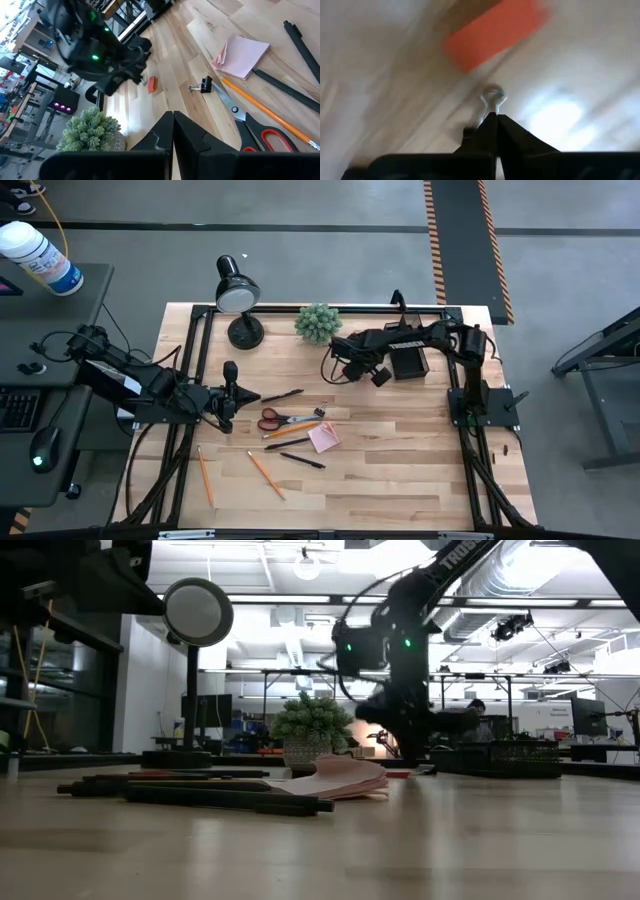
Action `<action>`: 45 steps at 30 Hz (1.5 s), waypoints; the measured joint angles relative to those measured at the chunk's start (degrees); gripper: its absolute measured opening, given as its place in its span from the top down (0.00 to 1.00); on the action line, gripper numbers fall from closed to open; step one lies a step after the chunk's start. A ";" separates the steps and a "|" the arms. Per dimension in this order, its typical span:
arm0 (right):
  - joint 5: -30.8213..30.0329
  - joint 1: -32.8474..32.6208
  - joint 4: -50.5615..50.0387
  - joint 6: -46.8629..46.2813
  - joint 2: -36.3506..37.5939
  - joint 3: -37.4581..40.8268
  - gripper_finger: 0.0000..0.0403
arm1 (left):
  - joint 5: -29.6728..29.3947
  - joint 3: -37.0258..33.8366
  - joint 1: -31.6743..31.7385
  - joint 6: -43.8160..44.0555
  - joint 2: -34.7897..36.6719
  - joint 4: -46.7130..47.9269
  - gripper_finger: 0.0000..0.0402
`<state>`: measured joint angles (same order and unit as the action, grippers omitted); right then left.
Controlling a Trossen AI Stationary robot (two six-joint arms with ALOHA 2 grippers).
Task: Pick and place office supplies into organizer
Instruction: Put the top binder clip into the desk organizer
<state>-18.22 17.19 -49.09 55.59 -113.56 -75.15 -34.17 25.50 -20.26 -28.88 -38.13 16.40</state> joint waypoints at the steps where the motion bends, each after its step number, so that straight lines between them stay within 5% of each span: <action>1: 0.14 0.00 -0.55 -0.19 0.06 -0.87 1.00 | 0.00 0.00 0.00 0.00 -0.01 0.00 1.00; 11: 2.29 0.43 -5.88 -1.50 0.15 -6.88 1.00 | 0.00 0.00 0.00 0.02 0.00 0.01 1.00; 33: 11.16 3.67 -5.40 -4.14 0.31 -1.49 1.00 | 0.02 0.00 -0.01 0.04 0.00 0.02 1.00; 45: 9.71 3.85 -3.60 -4.13 0.20 -1.49 0.99 | 0.02 0.00 -0.01 0.04 0.00 0.02 1.00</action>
<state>-8.51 21.04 -52.68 51.46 -113.36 -76.64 -34.15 25.50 -20.26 -28.84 -38.13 16.43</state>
